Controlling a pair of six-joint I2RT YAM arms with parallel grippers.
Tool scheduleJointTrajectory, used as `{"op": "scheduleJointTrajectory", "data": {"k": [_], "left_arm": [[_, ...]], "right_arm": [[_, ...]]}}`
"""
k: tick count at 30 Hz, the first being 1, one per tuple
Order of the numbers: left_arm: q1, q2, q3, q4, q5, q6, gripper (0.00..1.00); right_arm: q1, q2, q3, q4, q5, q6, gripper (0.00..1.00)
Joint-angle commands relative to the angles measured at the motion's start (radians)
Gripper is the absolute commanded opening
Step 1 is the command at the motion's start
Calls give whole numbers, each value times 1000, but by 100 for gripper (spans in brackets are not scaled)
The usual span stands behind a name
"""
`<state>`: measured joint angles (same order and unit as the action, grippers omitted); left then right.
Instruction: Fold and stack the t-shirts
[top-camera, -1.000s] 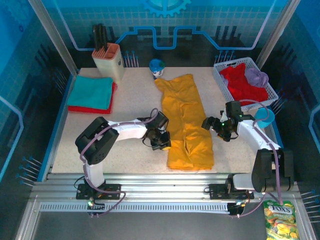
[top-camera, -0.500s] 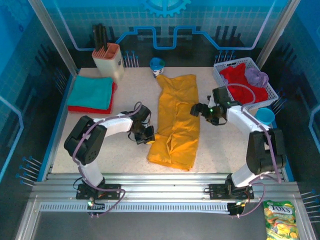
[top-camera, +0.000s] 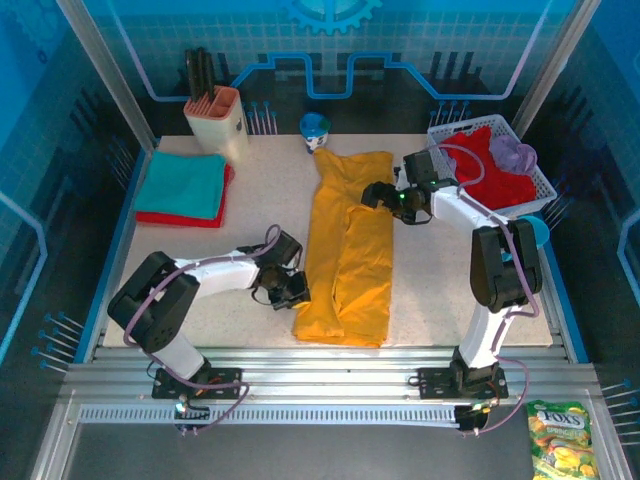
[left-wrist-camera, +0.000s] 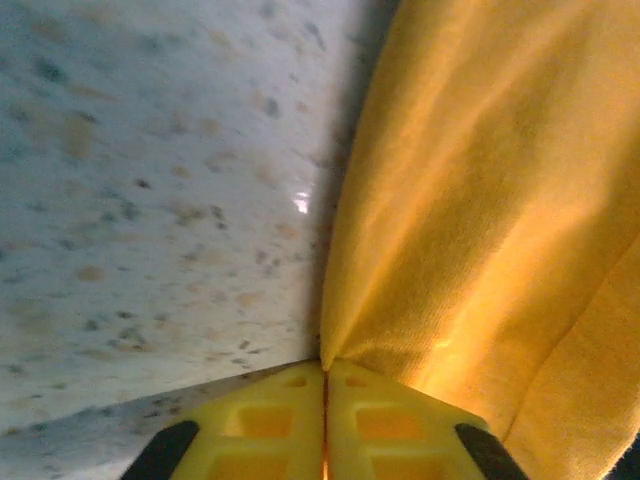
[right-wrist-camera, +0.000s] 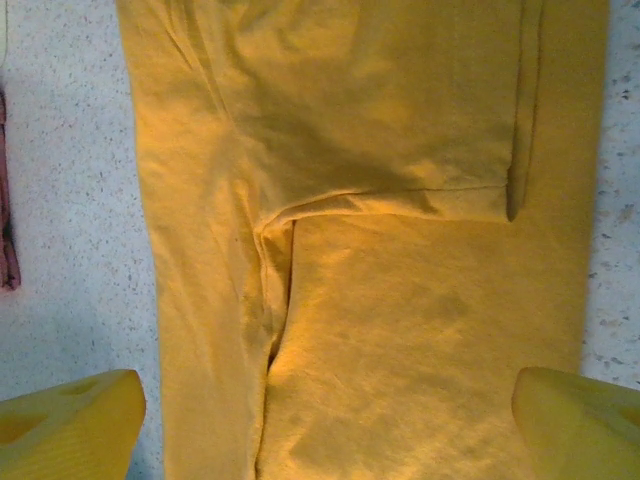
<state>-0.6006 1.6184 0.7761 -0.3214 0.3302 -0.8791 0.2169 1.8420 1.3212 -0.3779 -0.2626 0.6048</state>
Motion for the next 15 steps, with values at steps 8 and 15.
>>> {"op": "scheduleJointTrajectory", "data": {"k": [8, 15], "left_arm": [[0, -115, 164, -237, -20, 91, 47], [-19, -105, 239, -214, 23, 96, 46]], "right_arm": [[53, -189, -147, -116, -112, -9, 96], [117, -302, -348, -4, -221, 103, 96]]}}
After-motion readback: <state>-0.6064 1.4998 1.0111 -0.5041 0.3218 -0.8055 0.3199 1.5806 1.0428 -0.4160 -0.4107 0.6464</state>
